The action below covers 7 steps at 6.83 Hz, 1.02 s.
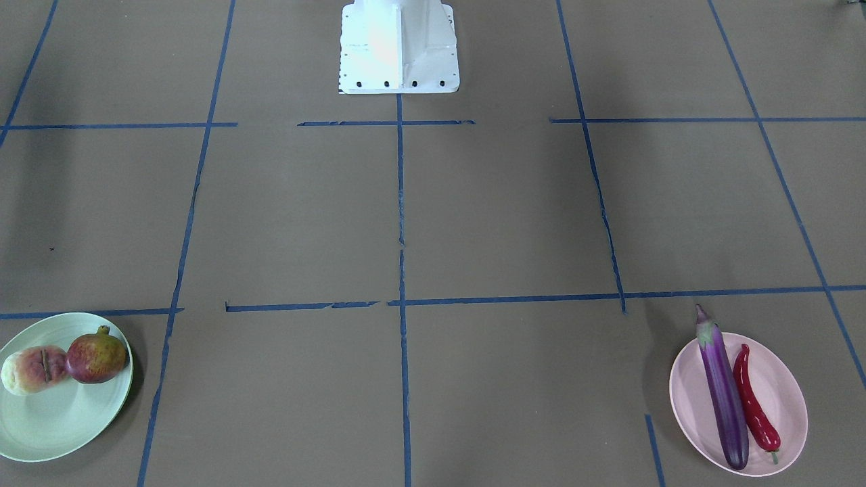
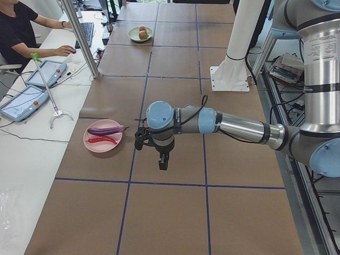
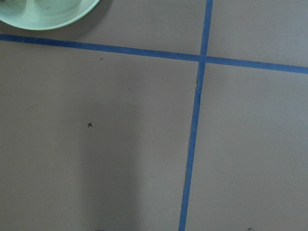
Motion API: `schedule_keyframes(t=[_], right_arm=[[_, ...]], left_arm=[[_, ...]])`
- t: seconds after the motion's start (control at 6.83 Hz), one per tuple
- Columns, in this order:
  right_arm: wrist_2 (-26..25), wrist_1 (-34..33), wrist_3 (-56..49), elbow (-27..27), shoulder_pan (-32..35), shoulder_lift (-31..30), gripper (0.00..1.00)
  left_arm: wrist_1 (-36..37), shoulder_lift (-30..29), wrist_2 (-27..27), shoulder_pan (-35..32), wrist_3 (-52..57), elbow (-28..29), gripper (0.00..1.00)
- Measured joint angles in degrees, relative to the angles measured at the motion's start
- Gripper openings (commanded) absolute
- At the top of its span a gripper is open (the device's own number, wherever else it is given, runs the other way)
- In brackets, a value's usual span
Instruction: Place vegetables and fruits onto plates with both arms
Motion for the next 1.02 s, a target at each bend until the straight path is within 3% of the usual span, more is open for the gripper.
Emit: schedule_keyframes(t=[1.02], right_arm=[[1.1, 0.1, 0.2, 1.2, 0.0, -0.9, 1.00]], left_arm=[[0.2, 2.8, 0.4, 0.8, 0.2, -2.5, 1.00]])
